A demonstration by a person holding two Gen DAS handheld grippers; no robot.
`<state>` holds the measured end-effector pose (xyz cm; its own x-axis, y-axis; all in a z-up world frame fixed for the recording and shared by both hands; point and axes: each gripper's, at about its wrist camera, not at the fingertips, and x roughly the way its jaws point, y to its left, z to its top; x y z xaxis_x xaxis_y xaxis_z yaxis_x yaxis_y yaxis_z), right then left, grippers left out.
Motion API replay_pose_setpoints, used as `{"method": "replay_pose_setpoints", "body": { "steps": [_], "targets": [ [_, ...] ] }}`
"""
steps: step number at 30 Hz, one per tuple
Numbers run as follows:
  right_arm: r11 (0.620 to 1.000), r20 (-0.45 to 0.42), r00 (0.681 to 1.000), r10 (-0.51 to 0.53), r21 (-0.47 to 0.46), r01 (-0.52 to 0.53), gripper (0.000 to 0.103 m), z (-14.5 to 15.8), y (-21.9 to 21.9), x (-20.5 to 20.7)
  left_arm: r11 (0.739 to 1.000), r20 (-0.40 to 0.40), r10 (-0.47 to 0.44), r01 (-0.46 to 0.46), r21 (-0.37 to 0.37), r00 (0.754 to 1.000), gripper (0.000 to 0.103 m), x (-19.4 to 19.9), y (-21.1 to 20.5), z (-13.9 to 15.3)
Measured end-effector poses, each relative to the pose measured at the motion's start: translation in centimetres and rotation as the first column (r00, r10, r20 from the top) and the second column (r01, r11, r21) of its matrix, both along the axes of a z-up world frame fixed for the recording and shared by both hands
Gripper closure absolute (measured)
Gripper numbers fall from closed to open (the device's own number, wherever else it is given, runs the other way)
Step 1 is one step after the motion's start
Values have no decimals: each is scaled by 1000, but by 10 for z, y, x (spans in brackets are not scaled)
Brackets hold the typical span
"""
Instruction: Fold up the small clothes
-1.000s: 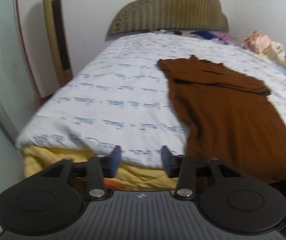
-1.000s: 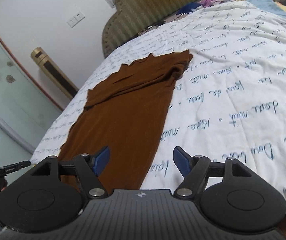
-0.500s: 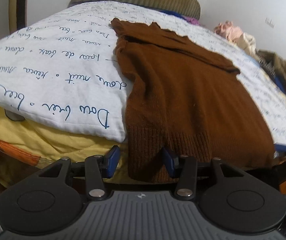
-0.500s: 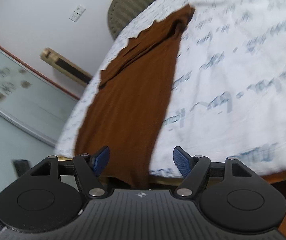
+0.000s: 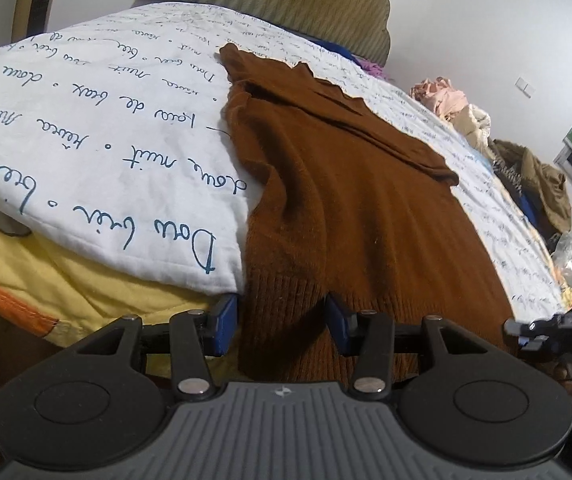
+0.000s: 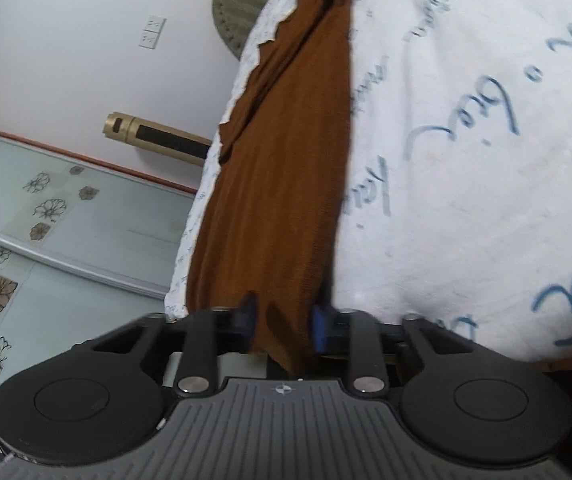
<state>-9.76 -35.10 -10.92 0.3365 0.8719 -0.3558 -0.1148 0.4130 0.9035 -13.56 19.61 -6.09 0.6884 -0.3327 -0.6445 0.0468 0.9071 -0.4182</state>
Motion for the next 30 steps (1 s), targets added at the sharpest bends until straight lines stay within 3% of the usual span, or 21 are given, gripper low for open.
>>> {"method": "replay_pose_setpoints", "body": {
  "steps": [3,8,14,18,21,23,30],
  "targets": [
    [1000,-19,1000,0,10,0,91,-8,1,-2,1000,2,-9,9,-28,1000,56,-2,4,-2],
    [1000,-6,1000,26,-7,-26,91,-7,9,-1,996,-8,2,-3,-89,1000,58,1,10,-5],
    [1000,-31,999,16,25,-15,95,-14,10,3,996,-30,21,-24,-88,999,90,3,8,-7],
    [1000,-7,1000,12,19,-12,95,-14,10,0,993,-33,41,-44,-106,999,91,3,8,-7],
    [1000,15,1000,9,-9,-9,95,-8,11,-3,996,-17,42,-43,-75,999,92,-1,3,-3],
    [1000,30,999,16,-13,-16,89,-5,13,-4,997,0,37,-37,-61,999,92,-5,0,1],
    [1000,130,991,-13,-20,16,91,27,4,-18,995,46,27,-22,-94,999,93,-12,-1,14]
  ]
}}
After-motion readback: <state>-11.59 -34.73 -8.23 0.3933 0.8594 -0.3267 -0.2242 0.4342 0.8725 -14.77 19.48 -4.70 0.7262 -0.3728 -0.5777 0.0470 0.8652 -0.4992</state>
